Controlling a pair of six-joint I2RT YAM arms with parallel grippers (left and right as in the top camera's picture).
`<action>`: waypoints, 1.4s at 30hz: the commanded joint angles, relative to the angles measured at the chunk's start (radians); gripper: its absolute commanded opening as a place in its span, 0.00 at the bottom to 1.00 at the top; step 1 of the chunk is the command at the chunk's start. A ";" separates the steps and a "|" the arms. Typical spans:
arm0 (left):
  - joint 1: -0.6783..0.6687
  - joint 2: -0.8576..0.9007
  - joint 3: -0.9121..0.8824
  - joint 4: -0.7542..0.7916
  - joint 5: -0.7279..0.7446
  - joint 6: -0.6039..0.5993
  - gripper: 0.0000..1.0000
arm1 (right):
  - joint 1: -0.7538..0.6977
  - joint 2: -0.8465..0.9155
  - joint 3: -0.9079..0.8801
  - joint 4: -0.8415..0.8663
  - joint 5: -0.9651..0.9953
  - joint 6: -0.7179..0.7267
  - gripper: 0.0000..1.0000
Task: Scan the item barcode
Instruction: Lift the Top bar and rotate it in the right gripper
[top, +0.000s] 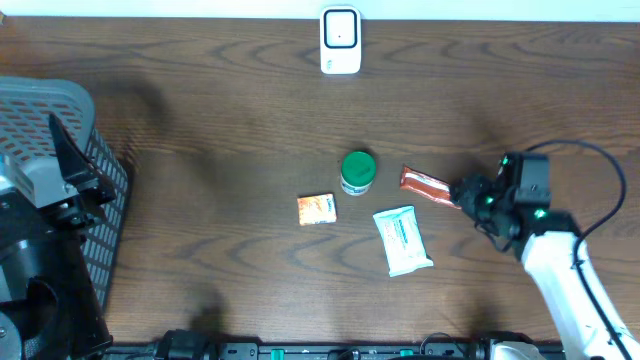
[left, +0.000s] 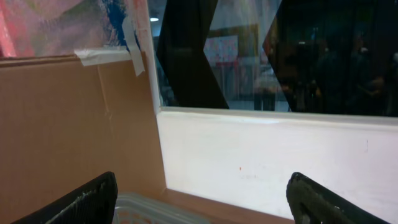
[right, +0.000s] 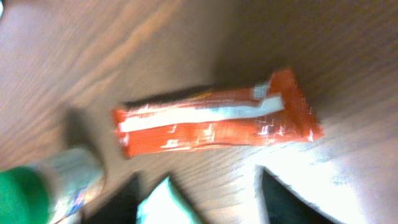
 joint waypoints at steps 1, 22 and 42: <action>0.007 -0.001 -0.003 0.002 0.005 -0.005 0.87 | -0.002 0.001 0.174 -0.190 -0.129 -0.006 0.99; 0.007 -0.008 -0.003 0.008 0.027 -0.006 0.87 | -0.001 0.183 0.243 -0.290 -0.032 0.816 0.86; 0.007 -0.008 -0.005 0.004 0.027 -0.005 0.87 | -0.134 0.545 0.243 -0.140 -0.095 0.771 0.38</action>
